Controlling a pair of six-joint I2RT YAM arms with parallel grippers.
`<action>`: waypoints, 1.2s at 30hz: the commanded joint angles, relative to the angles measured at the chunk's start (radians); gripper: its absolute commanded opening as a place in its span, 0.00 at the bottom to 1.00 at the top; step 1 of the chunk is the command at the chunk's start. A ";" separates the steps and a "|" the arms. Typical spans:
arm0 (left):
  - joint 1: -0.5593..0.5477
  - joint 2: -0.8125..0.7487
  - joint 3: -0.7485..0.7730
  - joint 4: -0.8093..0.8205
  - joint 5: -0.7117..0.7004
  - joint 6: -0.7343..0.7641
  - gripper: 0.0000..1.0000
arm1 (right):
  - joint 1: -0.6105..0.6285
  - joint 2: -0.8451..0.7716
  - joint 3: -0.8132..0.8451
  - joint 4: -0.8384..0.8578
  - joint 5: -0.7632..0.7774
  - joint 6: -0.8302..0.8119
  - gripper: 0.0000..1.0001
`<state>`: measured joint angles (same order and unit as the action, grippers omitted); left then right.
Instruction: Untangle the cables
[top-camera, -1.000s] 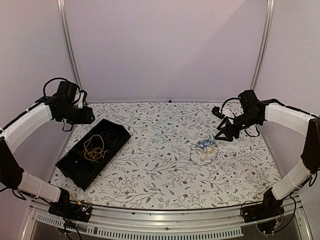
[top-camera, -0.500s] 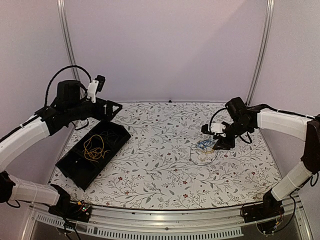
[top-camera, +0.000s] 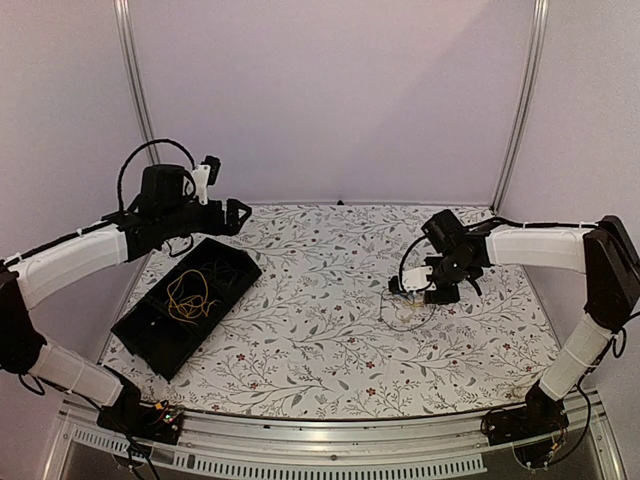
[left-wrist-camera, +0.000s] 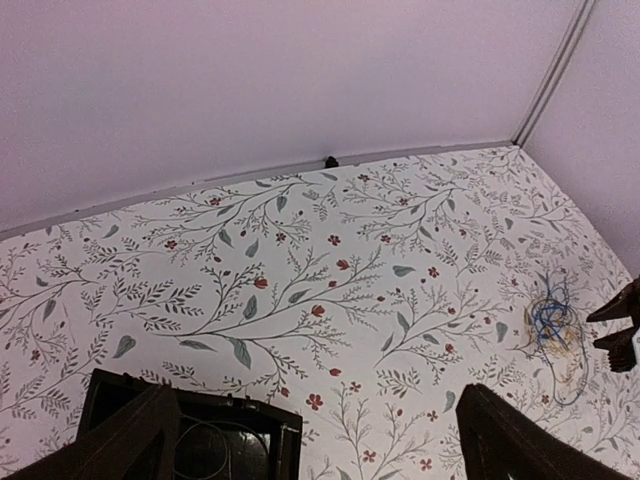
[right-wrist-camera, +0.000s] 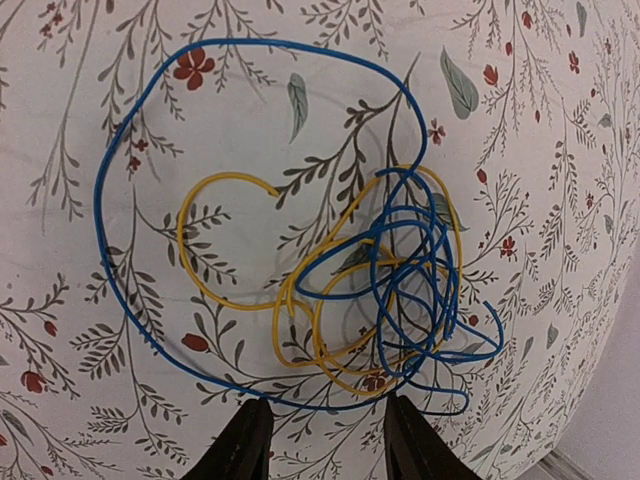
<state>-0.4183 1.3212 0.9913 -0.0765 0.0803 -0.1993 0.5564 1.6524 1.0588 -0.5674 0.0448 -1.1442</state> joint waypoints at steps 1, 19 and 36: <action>0.043 0.034 0.063 -0.044 -0.059 -0.010 1.00 | 0.008 0.054 0.007 0.055 0.095 -0.077 0.42; 0.152 -0.033 -0.013 0.080 0.324 0.014 1.00 | 0.009 0.159 0.037 0.054 0.166 -0.120 0.13; 0.126 -0.105 -0.066 0.128 -0.229 0.061 1.00 | 0.016 -0.094 0.319 -0.360 -0.212 0.072 0.00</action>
<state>-0.3046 1.1885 0.9287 0.0231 0.0788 -0.1398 0.5632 1.6226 1.2797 -0.7849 0.0113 -1.1557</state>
